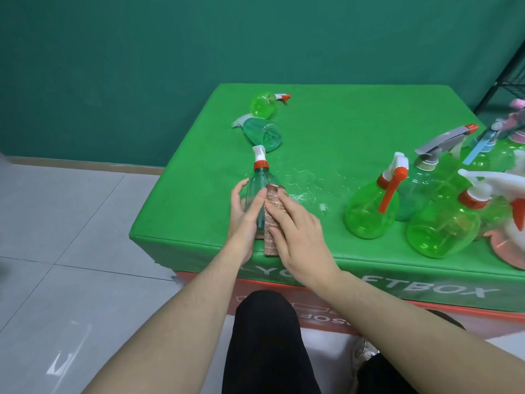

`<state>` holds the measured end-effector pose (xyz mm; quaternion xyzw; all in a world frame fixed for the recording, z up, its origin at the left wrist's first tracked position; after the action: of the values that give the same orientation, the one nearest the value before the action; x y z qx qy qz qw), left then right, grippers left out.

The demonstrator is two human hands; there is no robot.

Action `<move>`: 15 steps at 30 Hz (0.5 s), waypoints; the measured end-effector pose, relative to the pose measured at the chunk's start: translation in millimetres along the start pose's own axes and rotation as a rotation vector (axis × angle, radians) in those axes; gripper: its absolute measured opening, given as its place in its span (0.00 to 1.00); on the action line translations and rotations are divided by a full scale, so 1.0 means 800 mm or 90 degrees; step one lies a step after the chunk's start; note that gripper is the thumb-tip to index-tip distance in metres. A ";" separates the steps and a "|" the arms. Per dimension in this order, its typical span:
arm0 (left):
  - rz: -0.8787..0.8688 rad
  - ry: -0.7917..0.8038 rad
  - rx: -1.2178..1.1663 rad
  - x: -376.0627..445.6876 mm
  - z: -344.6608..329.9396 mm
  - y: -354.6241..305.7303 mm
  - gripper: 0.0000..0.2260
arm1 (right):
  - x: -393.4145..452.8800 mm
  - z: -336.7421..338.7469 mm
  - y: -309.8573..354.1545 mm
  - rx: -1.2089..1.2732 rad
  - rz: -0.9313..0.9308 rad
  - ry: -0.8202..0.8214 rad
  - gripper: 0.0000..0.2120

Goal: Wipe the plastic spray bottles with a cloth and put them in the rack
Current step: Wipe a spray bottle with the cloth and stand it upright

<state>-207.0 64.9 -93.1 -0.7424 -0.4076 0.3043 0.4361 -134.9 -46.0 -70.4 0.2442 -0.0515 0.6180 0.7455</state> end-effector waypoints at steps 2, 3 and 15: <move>0.014 -0.004 -0.014 0.001 0.001 0.002 0.28 | 0.004 -0.001 0.001 0.035 -0.011 0.006 0.23; 0.020 -0.008 -0.021 0.001 0.003 0.003 0.30 | 0.007 -0.001 0.003 0.049 -0.017 0.009 0.23; 0.088 0.044 -0.020 0.001 0.003 0.009 0.31 | 0.099 0.011 -0.006 0.214 -0.171 0.047 0.23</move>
<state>-206.4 64.5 -100.5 -0.7854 -0.3449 0.3011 0.4166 -110.4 20.9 -33.9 0.3470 0.1125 0.5216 0.7713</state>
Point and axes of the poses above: each hand's wrist, its own x-axis towards the middle knuckle, its own z-axis out of the back of the hand, y = z × x, the point moved 6 cm from there along x, towards the middle knuckle, and after that the axes turned 10 degrees about -x, right-handed, at the moved point
